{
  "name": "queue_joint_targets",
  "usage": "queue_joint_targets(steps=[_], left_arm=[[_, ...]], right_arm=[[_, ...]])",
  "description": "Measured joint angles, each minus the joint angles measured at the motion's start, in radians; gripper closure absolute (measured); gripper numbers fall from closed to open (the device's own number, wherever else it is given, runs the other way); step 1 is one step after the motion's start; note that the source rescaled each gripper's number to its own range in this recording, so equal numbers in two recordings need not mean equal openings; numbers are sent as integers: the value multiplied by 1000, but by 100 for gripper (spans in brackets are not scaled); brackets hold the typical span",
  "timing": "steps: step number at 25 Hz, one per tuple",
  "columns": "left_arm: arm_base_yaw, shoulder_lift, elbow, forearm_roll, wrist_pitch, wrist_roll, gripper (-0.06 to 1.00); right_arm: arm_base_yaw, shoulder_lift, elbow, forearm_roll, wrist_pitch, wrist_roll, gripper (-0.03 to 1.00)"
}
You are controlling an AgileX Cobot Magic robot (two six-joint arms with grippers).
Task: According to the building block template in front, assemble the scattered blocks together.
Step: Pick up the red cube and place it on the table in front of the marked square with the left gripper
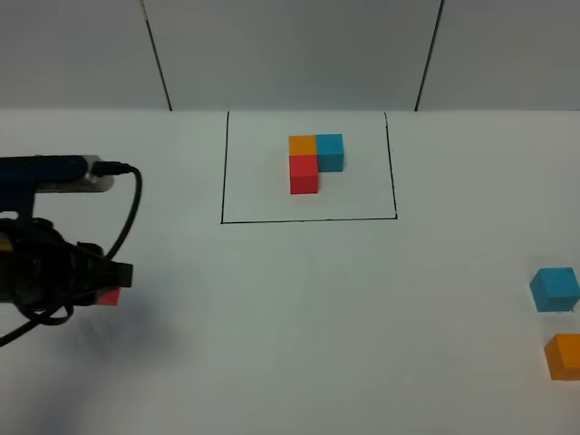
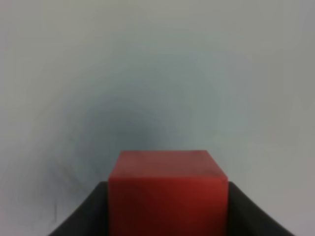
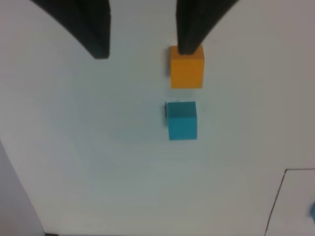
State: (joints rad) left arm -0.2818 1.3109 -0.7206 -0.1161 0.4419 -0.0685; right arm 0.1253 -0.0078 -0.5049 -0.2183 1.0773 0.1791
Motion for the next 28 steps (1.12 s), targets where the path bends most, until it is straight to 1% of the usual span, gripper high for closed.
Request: queue_joint_targets(steps=[8, 14, 18, 22, 25, 28], left_arm=[[-159, 160, -118, -29, -35, -19, 45], [-251, 284, -207, -70, -64, -24, 45], [-272, 354, -235, -83, -81, -47, 45], [-275, 379, -236, -79, -103, -101, 45], [-274, 390, -237, -54, -108, -167, 45], [-274, 405, -242, -34, -92, -197, 45]], right_arm=[[0, 0, 0, 0, 0, 0, 59], [0, 0, 0, 0, 0, 0, 59], [0, 0, 0, 0, 0, 0, 59], [0, 0, 0, 0, 0, 0, 59], [0, 0, 0, 0, 0, 0, 59], [0, 0, 0, 0, 0, 0, 59]])
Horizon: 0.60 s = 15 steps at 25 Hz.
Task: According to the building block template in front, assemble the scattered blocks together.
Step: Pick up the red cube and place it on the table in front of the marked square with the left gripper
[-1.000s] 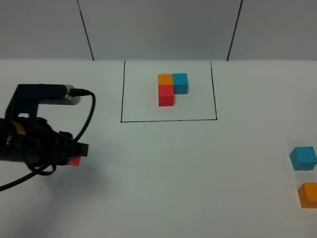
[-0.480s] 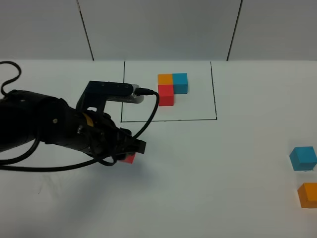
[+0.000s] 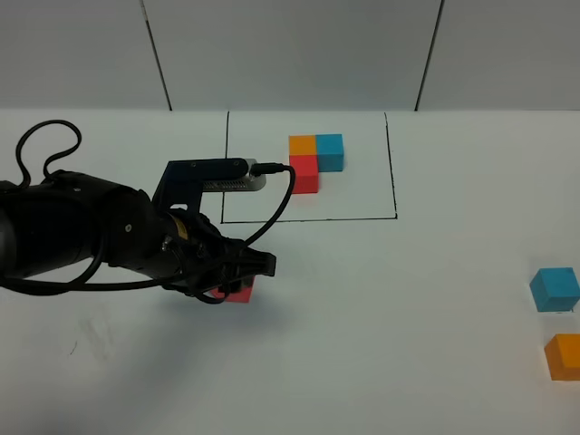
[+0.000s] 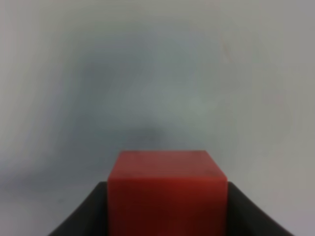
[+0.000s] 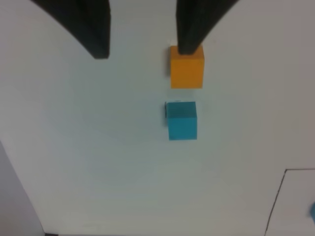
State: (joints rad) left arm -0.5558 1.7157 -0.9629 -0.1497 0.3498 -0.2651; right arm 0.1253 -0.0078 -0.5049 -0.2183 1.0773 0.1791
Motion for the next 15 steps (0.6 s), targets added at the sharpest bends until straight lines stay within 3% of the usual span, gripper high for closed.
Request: queue_joint_targets(steps=[15], left_arm=[[21, 36, -1, 6, 57, -39, 45]], right_arm=[[0, 0, 0, 0, 0, 0, 59]])
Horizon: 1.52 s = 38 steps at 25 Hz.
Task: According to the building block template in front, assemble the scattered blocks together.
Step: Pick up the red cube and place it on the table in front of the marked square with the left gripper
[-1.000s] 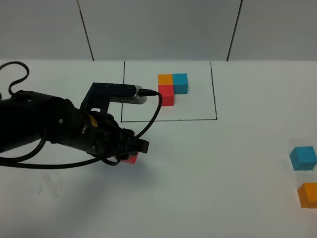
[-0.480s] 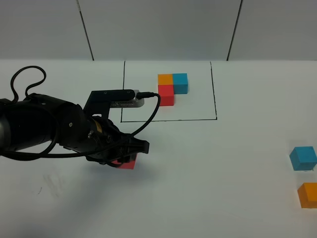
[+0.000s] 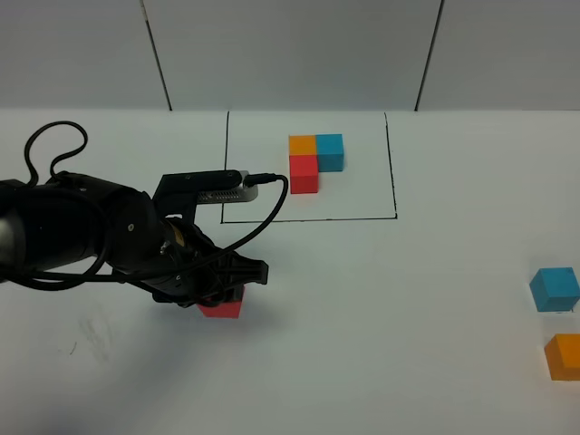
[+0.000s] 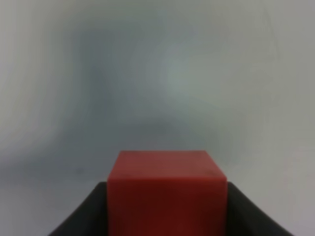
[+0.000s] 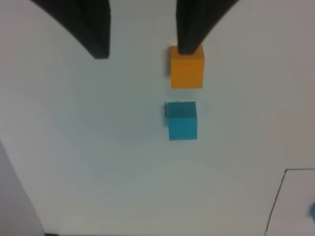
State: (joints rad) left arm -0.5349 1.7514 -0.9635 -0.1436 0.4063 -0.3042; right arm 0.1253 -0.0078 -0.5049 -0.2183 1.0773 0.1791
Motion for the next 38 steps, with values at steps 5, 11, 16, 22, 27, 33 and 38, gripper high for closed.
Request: queue_joint_targets(steps=[5, 11, 16, 22, 27, 33, 38], left_arm=[[5, 43, 0, 14, -17, 0, 45], [5, 67, 0, 16, -37, -1, 45], [5, 80, 0, 17, -48, -1, 45], [-4, 83, 0, 17, -90, -2, 45], [-12, 95, -13, 22, -100, -2, 45], [-30, 138, -75, 4, -89, -2, 45], [-47, 168, -117, -1, -85, 4, 45]], right_arm=[[0, 0, 0, 0, 0, 0, 59], [0, 0, 0, 0, 0, 0, 59], [0, 0, 0, 0, 0, 0, 59], [0, 0, 0, 0, 0, 0, 59], [0, 0, 0, 0, 0, 0, 59], [0, 0, 0, 0, 0, 0, 59], [0, 0, 0, 0, 0, 0, 59]])
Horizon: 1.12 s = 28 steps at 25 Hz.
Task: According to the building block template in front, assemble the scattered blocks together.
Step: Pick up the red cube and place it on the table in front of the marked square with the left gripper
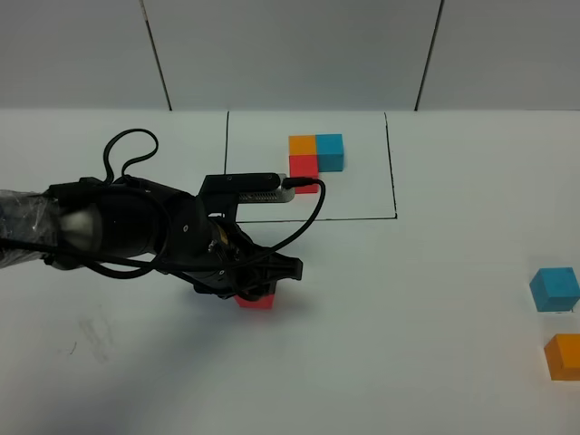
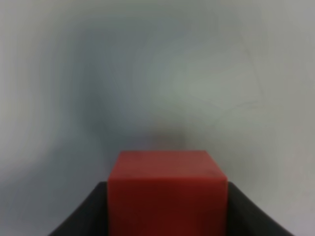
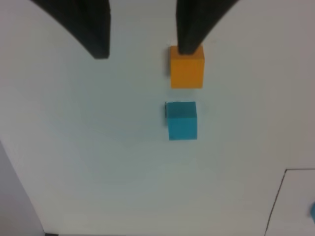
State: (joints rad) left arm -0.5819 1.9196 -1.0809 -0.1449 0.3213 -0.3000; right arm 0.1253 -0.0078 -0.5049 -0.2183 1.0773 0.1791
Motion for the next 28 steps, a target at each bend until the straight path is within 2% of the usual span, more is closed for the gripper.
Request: queue_joint_targets(steps=[28], left_arm=[[-7, 108, -37, -12, -11, 3, 44]], right_arm=[[0, 0, 0, 0, 0, 0, 59]])
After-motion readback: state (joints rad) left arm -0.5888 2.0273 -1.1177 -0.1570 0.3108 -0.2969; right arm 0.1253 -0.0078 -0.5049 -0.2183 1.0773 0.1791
